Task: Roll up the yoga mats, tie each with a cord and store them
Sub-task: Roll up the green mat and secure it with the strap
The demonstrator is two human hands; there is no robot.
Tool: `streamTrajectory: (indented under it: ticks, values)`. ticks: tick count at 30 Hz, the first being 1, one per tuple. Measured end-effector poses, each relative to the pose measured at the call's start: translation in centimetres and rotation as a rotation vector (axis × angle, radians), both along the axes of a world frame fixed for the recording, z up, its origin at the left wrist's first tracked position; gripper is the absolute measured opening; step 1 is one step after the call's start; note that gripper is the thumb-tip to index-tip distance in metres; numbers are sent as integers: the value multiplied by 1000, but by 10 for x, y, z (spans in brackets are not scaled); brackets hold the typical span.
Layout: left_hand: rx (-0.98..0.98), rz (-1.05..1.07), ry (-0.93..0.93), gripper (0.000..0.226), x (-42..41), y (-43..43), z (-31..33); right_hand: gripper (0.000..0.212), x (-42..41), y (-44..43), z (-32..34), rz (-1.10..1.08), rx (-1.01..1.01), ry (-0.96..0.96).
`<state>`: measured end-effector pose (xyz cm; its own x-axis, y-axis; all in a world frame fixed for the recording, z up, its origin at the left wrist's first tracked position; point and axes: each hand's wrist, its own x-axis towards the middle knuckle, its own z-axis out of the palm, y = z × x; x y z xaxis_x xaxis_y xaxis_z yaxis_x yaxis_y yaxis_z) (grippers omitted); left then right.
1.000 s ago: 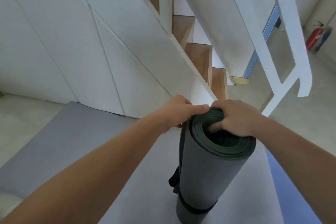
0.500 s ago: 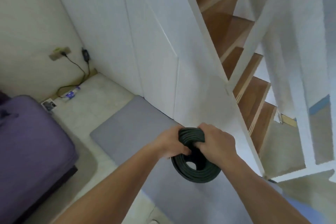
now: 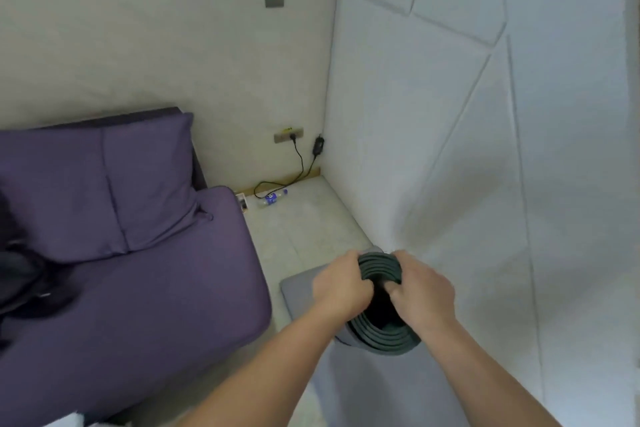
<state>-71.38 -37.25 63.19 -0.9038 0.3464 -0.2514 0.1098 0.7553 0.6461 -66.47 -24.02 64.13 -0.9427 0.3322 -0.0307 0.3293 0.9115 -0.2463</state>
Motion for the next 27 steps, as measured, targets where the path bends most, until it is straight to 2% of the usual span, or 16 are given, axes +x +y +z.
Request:
streamTrajectory:
  ticks: [9,18,27]
  values:
    - [115,151,95,39,-138,-60,7,30,-152,-60,20,87,-2,58]
    - [114,236,66,36,-279,-52,22,30,-306,-49,23,199,-3,89]
    - [127,254,22,35,-442,-42,-2,30,-467,-37,0,233,11,87]
